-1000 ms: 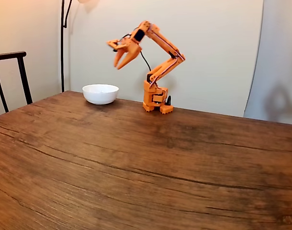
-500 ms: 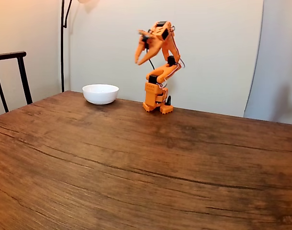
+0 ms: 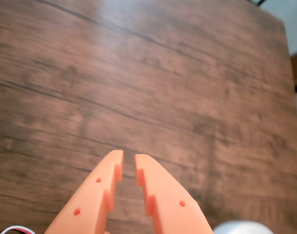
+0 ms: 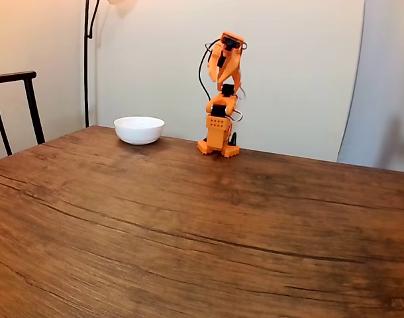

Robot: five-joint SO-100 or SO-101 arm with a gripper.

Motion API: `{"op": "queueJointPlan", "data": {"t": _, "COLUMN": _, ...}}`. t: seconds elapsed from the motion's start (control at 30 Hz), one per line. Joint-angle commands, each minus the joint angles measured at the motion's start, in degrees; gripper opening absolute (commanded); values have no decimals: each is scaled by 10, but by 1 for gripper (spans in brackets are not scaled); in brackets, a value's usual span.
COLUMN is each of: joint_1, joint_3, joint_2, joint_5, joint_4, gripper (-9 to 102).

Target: Grasp the cube and drop it in the bowl

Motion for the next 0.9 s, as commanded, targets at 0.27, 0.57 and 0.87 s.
{"op": "queueJointPlan", "data": {"t": 0.27, "joint_1": -14, "joint_3": 113, "joint_2": 111, "joint_5": -19, "joint_4": 8, "gripper": 0}}
{"op": "queueJointPlan", "data": {"t": 0.57, "joint_1": -14, "joint_3": 325, "joint_2": 154, "joint_5": -25, "joint_4": -111, "gripper": -1}}
{"op": "queueJointPlan", "data": {"t": 0.87, "joint_1": -14, "joint_3": 444, "joint_2": 154, "joint_5": -26, "joint_4": -195, "gripper": -1}}
